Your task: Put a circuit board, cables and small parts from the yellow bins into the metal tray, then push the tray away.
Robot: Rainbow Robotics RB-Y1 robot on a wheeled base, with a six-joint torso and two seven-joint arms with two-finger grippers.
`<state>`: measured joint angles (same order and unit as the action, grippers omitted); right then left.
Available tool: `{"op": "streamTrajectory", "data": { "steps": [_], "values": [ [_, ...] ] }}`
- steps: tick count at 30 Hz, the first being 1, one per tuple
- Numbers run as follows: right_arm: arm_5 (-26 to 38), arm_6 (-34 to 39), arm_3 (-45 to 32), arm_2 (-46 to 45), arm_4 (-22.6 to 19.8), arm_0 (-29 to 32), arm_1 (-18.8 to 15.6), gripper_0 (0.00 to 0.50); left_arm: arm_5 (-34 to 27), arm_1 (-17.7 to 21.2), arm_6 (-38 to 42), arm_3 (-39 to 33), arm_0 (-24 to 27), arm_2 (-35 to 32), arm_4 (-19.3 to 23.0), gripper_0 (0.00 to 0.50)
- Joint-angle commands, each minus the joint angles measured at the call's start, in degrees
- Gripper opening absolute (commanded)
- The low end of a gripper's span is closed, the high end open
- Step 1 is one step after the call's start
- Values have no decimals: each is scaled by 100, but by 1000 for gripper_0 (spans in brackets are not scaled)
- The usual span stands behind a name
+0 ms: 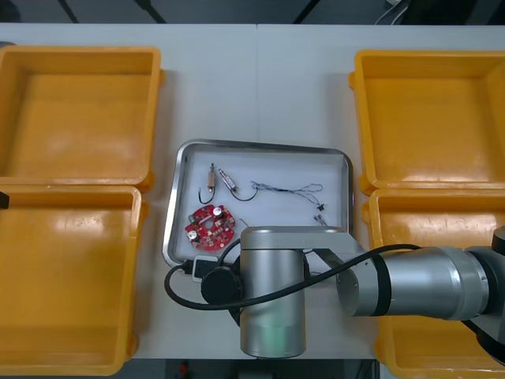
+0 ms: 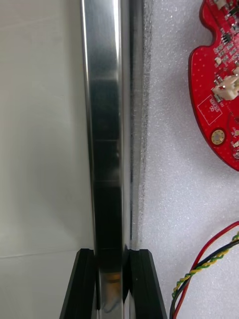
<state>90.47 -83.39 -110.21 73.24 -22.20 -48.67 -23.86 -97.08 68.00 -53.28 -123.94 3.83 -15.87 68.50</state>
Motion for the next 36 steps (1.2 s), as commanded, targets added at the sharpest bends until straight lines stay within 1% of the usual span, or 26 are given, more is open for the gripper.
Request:
{"op": "streamTrajectory", "data": {
  "steps": [1, 5, 11, 19, 22, 29, 36],
  "values": [
    [-100, -186, -53, 94, 146, -125, -172, 0, -39, 222, 151, -121, -119, -170, 5, 500],
    [-161, -230, -62, 94, 163, -380, -339, 0, -39, 222, 151, -121, -119, -170, 5, 500],
    [-258, -257, -18, 94, 172, -714, -488, 0, -39, 222, 151, -121, -119, -170, 5, 500],
    [-487, -397, 342, 85, 189, -1083, -488, 0, -39, 222, 151, -121, -119, -170, 5, 500],
    [-592, -485, 501, 85, 295, -1162, -479, 0, -39, 222, 151, -121, -119, -170, 5, 500],
    [-1216, -696, 966, 85, 506, -1259, -470, 0, -39, 222, 151, -121, -119, -170, 5, 500],
    [-1708, -810, 1511, 85, 532, -1443, -462, 0, -39, 222, 151, -121, -119, -170, 5, 500]
  ]
}}
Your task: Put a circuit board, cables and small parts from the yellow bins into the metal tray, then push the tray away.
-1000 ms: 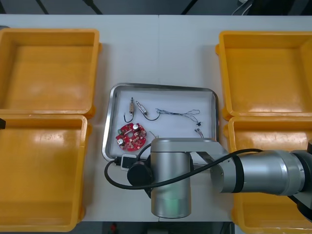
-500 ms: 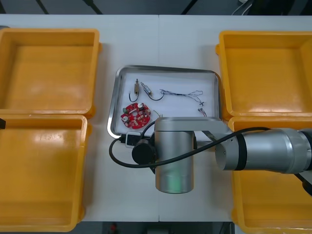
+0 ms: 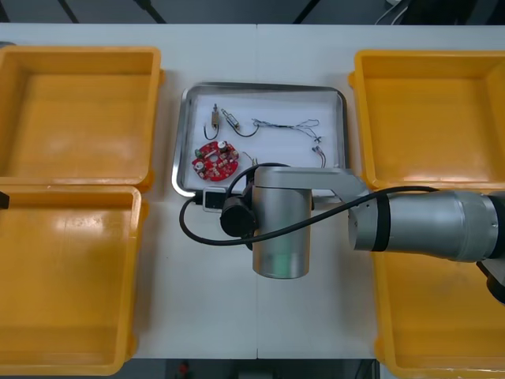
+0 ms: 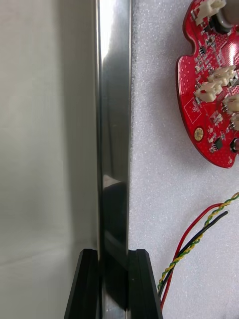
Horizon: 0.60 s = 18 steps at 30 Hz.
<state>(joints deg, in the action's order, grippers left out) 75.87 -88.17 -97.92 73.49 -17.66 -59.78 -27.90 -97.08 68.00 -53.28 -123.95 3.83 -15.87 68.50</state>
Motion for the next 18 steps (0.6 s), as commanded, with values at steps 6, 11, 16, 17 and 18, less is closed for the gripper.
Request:
{"op": "streamTrajectory", "data": {
  "steps": [6, 11, 16, 17, 18],
  "values": [
    [-741, -429, 783, 60, 105, -534, -40, 0, -39, 222, 151, -121, -119, -170, 5, 500],
    [-1039, -464, 1196, 60, 123, -666, 40, 0, -39, 222, 151, -121, -119, -170, 5, 500],
    [-1470, -491, 1627, 60, 140, -798, 57, 0, -39, 222, 151, -121, -119, -170, 5, 500],
    [-1619, -491, 1741, 60, 131, -824, 57, 0, -39, 222, 151, -121, -119, -170, 5, 500],
    [-1690, -491, 1794, 60, 131, -833, 66, 0, -39, 222, 151, -121, -119, -170, 5, 500]
  ]
}}
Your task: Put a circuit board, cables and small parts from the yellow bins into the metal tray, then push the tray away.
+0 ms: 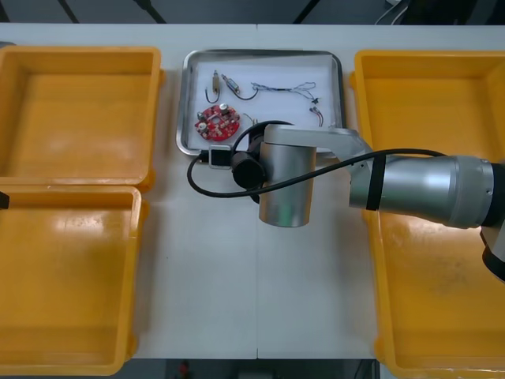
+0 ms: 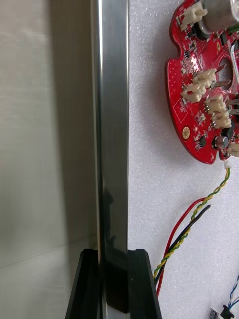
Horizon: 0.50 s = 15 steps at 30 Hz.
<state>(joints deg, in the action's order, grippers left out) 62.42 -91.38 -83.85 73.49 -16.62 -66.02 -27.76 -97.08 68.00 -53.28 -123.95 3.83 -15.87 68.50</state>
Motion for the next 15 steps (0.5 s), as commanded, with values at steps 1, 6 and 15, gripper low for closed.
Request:
{"op": "streamTrajectory", "data": {
  "steps": [1, 6, 15],
  "values": [
    [-468, -178, 510, 60, 36, -236, 51, 0, -39, 222, 151, -121, -119, -170, 5, 500],
    [-846, -178, 871, 51, 36, -359, 87, 0, -39, 222, 151, -121, -119, -170, 5, 500],
    [-1707, -125, 1521, 60, 36, -500, 227, 0, -39, 222, 151, -121, -119, -170, 5, 500]
  ]
}}
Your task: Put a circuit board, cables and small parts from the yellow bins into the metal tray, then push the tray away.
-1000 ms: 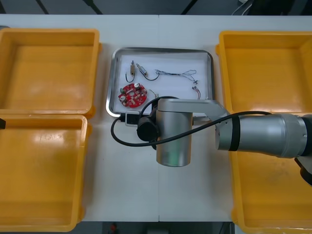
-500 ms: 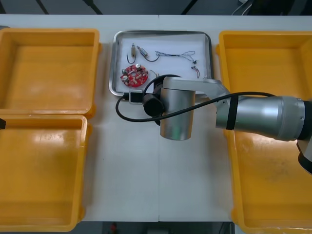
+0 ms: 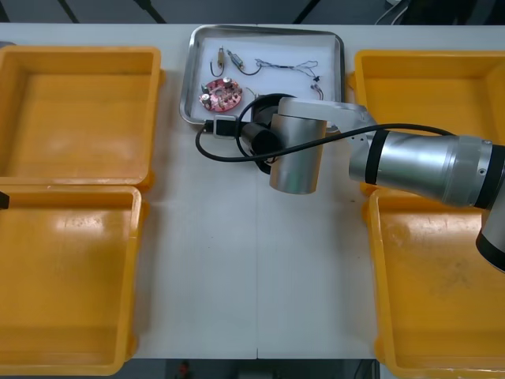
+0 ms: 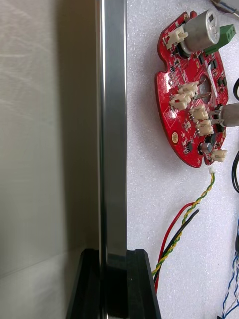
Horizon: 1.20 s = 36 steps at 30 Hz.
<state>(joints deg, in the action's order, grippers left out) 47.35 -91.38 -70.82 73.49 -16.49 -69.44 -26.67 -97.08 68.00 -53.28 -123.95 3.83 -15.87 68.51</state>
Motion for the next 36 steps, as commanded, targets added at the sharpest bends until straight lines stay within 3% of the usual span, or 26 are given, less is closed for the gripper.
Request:
{"op": "streamTrajectory", "data": {
  "steps": [1, 13, 14, 15, 16, 18, 20, 21, 31, 36],
  "values": [
    [-252, -117, 253, 60, 23, -175, 118, 0, -39, 222, 151, -121, -119, -170, 5, 500],
    [-894, 15, 367, 33, 181, -211, 136, 0, -39, 222, 151, -121, -119, -170, 5, 500],
    [-911, 24, 367, 25, 190, -211, 136, 43, -39, 222, 151, -121, -119, -170, 5, 500],
    [-894, 42, 350, -2, 181, -211, 127, 143, -39, 222, 151, -121, -119, -170, 5, 500],
    [-885, 50, 341, -2, 190, -211, 127, 199, -39, 222, 151, -121, -119, -170, 5, 500],
    [-859, 59, 341, -19, 190, -211, 127, 381, -39, 222, 151, -121, -119, -170, 5, 500],
    [-797, 59, 341, -19, 181, -211, 127, 477, -39, 222, 151, -121, -119, -170, 5, 500],
    [-718, 59, 315, -28, 190, -211, 127, 500, -39, 222, 151, -121, -119, -170, 5, 500],
    [495, 15, -512, -450, 128, -211, 39, 500, -39, 222, 151, -121, -119, -170, 5, 500],
    [1374, -29, -1294, -810, -215, -202, -145, 500, -39, 222, 151, -121, -119, -170, 5, 500]
  ]
}}
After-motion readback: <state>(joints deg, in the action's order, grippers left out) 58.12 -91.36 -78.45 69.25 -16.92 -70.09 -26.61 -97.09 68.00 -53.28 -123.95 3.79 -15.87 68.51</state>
